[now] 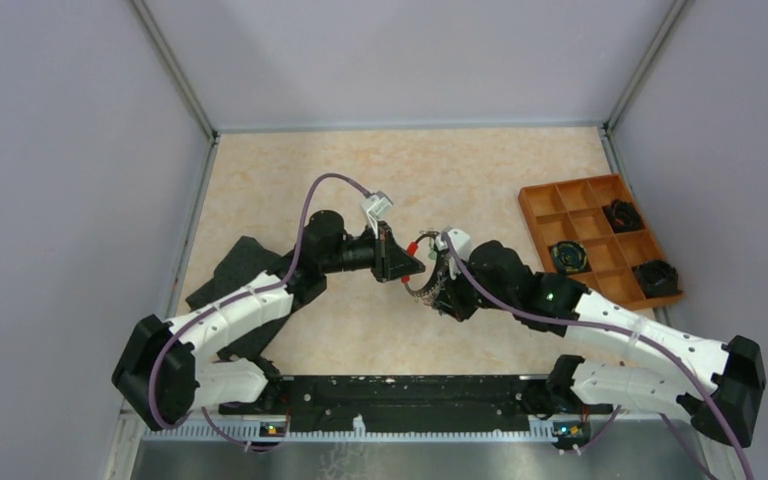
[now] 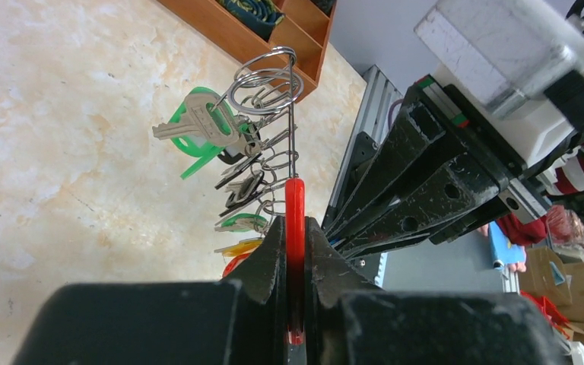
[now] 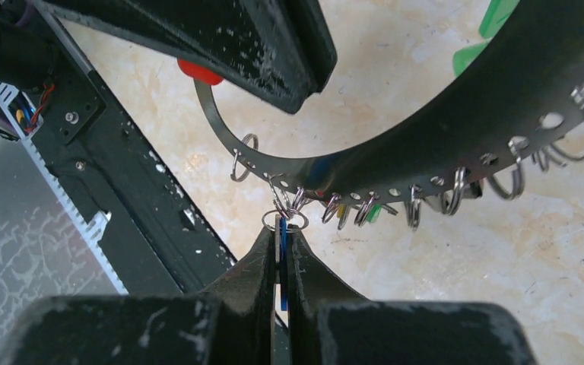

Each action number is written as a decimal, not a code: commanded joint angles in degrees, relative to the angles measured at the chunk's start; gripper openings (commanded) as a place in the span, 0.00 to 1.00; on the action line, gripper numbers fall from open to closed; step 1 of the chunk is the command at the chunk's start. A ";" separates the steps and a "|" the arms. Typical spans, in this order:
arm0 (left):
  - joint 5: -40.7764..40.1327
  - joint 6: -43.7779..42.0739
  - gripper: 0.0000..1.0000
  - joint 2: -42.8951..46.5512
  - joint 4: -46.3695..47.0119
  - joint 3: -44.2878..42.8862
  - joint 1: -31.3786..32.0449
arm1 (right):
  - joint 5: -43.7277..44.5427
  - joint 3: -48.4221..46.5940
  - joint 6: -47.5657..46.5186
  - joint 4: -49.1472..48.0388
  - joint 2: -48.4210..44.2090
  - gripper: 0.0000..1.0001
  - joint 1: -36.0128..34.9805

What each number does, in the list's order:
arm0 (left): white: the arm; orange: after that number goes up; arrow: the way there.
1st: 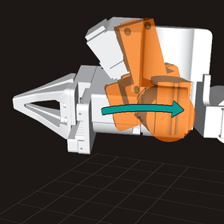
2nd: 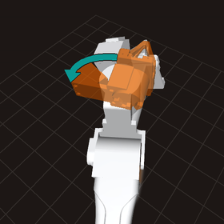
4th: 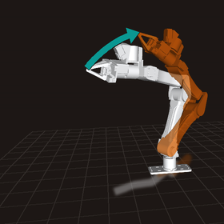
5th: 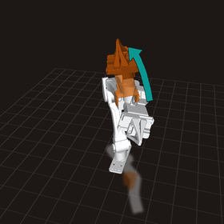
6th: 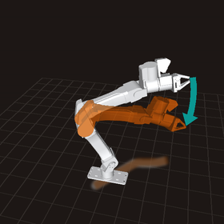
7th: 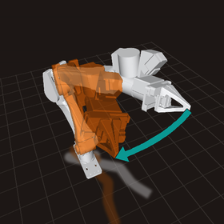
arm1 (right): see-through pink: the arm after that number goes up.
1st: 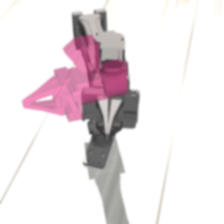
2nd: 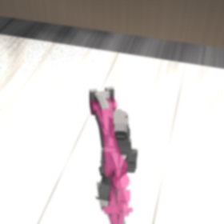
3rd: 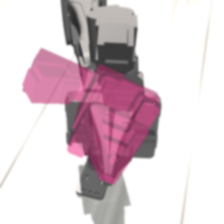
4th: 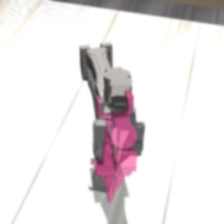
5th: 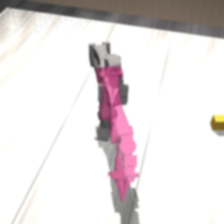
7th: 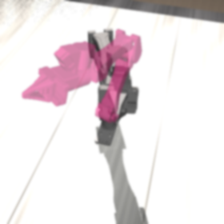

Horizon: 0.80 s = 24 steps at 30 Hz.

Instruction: Remove the keys from the keyring

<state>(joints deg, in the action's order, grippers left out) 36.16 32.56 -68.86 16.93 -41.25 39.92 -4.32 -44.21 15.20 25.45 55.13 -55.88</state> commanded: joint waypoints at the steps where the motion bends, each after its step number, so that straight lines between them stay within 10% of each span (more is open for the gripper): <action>1: 0.02 -2.97 0.00 1.73 1.65 -3.20 1.19 | -0.29 -4.24 0.68 1.07 1.38 0.00 -0.48; 24: -2.48 -5.34 0.00 1.52 -1.20 -4.88 4.19 | 2.57 -4.37 5.39 1.46 3.21 0.00 -0.55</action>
<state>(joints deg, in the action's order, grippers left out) 33.58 28.47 -68.86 13.41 -43.31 43.59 -4.08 -45.93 18.85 27.66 58.46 -55.88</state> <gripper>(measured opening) 0.092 0.023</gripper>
